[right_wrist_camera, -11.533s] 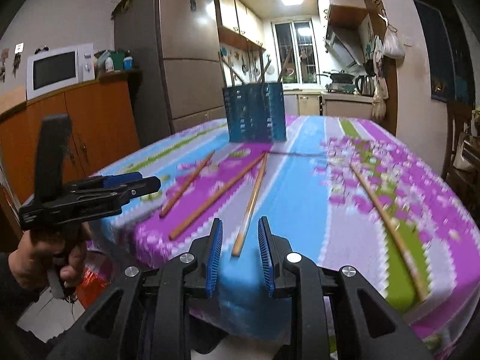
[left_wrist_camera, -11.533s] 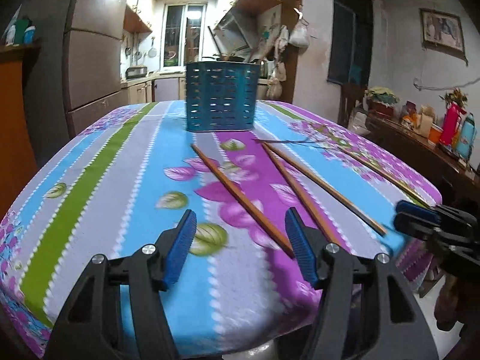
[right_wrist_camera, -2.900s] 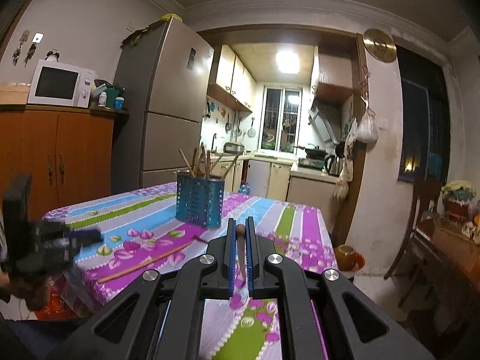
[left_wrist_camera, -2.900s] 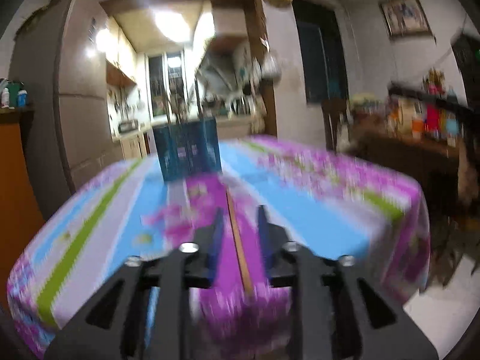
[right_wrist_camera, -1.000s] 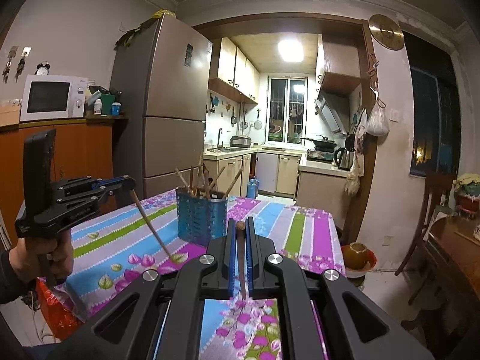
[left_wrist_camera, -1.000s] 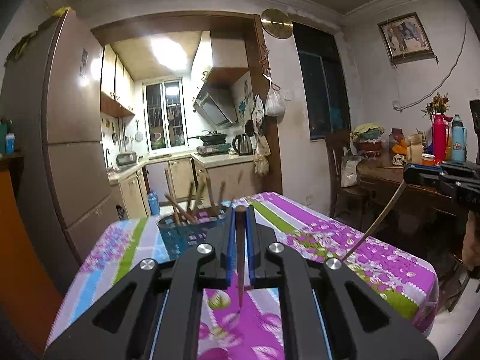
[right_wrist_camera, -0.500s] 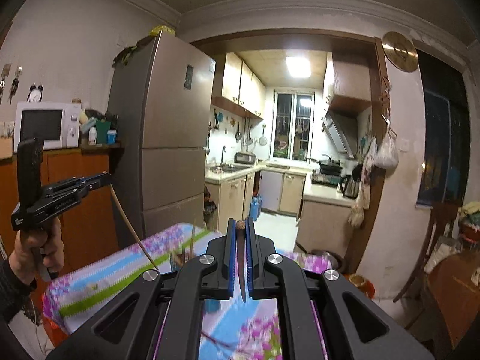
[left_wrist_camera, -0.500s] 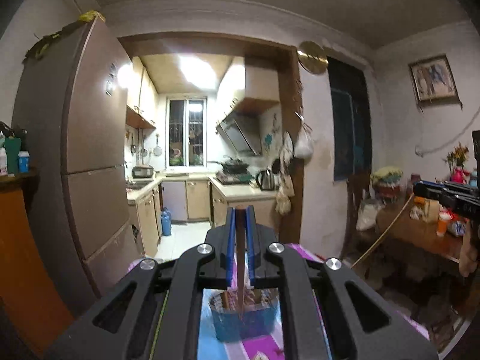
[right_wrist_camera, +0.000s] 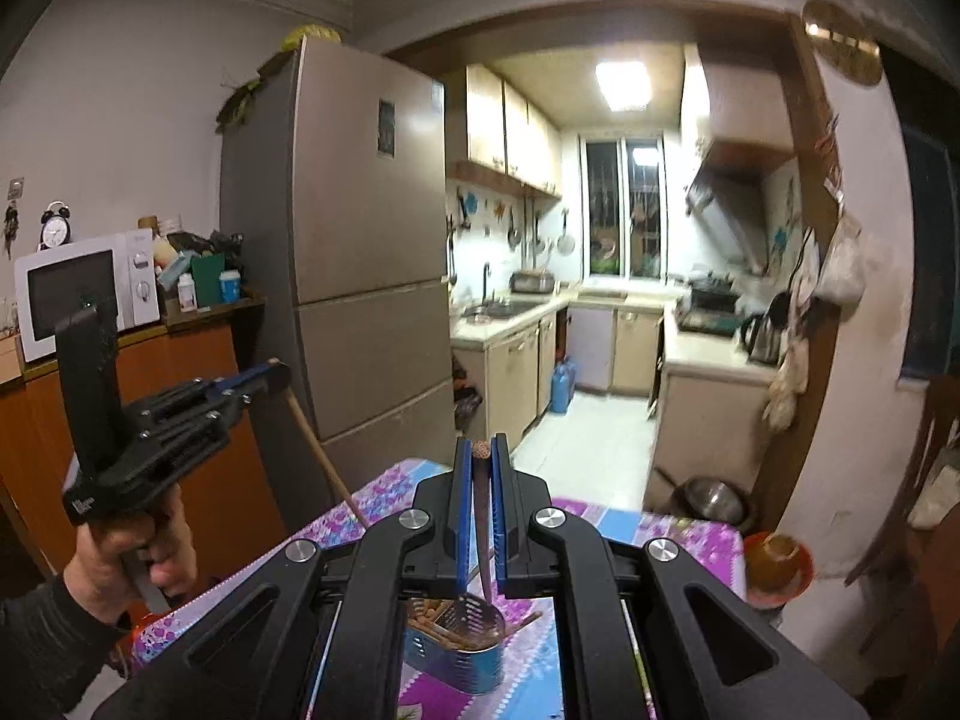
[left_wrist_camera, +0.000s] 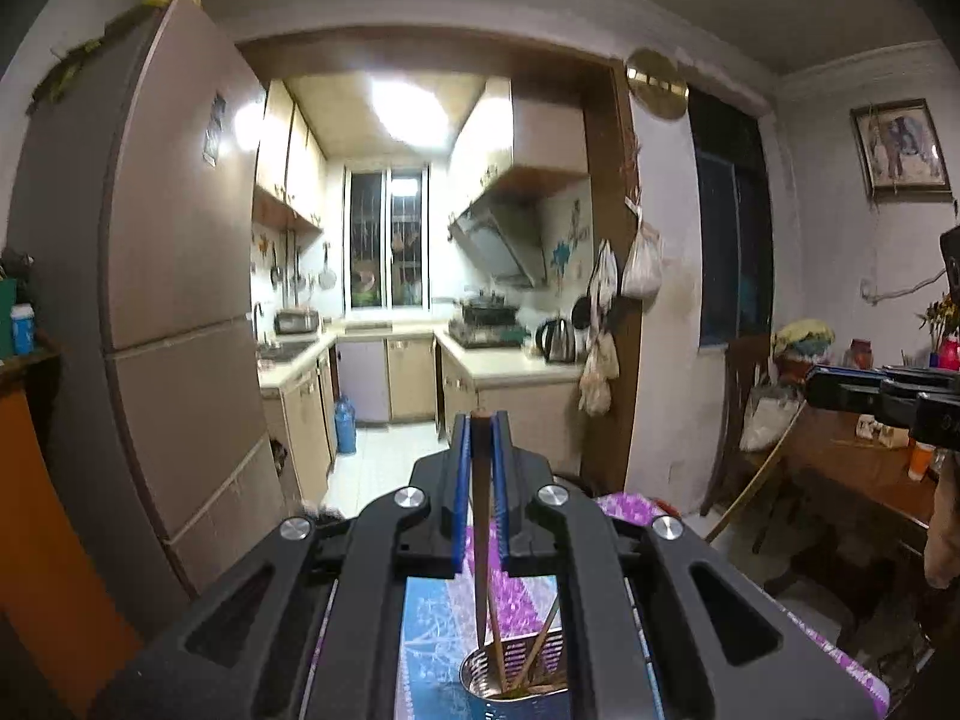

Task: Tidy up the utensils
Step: 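Lift both chopsticks into the blue mesh holder and open both grippers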

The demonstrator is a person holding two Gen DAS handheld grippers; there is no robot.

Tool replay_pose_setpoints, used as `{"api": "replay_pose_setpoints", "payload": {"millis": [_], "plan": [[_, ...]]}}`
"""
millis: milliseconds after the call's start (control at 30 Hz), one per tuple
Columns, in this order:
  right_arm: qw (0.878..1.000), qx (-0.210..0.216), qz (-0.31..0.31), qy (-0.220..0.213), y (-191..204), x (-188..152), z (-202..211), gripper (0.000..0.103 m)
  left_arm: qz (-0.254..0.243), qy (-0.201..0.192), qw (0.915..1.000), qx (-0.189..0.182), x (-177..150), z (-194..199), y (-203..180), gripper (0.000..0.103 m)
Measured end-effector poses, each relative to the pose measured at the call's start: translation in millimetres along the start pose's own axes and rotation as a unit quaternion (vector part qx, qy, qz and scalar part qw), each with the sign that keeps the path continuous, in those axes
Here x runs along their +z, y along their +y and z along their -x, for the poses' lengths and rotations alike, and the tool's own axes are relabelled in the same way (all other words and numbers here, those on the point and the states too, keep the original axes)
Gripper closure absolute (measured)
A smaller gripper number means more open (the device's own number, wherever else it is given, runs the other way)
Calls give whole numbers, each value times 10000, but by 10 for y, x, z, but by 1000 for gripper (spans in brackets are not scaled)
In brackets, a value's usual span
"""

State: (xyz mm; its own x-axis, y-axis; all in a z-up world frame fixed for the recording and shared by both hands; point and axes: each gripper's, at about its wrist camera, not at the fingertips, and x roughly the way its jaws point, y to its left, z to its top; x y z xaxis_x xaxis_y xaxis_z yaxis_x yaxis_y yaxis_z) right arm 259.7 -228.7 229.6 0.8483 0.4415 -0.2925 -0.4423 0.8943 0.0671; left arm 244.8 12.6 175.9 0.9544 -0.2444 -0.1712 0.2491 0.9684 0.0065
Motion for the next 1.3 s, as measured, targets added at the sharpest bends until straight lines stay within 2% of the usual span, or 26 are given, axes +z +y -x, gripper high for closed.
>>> {"api": "replay_pose_setpoints", "payload": {"millis": [267,733,767,800,833,867,900,967,1133,1167,1200,1300], "plan": [[9986,87,-173,488,-70,-276,-546,96,-2,483,9988,-124,-320,-391,93,98],[9953,161,-283,910,-80,-530,-937,96,83,971,9950,-207,-552,-681,198,96],[9953,170,-314,898,-93,-530,-943,96,85,987,9949,-194,-562,-690,209,92],[9953,195,-344,885,-104,-528,-945,95,79,986,9949,-177,-570,-685,211,78],[9954,202,-347,870,-110,-525,-940,95,60,960,9952,-150,-568,-684,220,70],[9956,189,-345,846,-116,-517,-933,93,35,909,9958,-110,-564,-671,213,55],[9961,184,-351,784,-122,-502,-902,87,25,825,9966,-60,-556,-641,219,49],[9969,175,-375,663,-144,-470,-832,78,69,750,9972,-30,-528,-606,246,44],[9984,131,-483,278,-216,-378,-516,65,167,528,9984,100,-460,-411,333,36],[9986,121,-481,171,-224,-377,-399,59,142,468,9987,145,-458,-345,350,34],[9989,98,-448,55,-224,-389,-261,50,75,378,9990,213,-461,-244,368,31],[9994,-194,-100,-266,-145,-503,150,30,-140,113,9990,416,-521,99,420,25]]}}
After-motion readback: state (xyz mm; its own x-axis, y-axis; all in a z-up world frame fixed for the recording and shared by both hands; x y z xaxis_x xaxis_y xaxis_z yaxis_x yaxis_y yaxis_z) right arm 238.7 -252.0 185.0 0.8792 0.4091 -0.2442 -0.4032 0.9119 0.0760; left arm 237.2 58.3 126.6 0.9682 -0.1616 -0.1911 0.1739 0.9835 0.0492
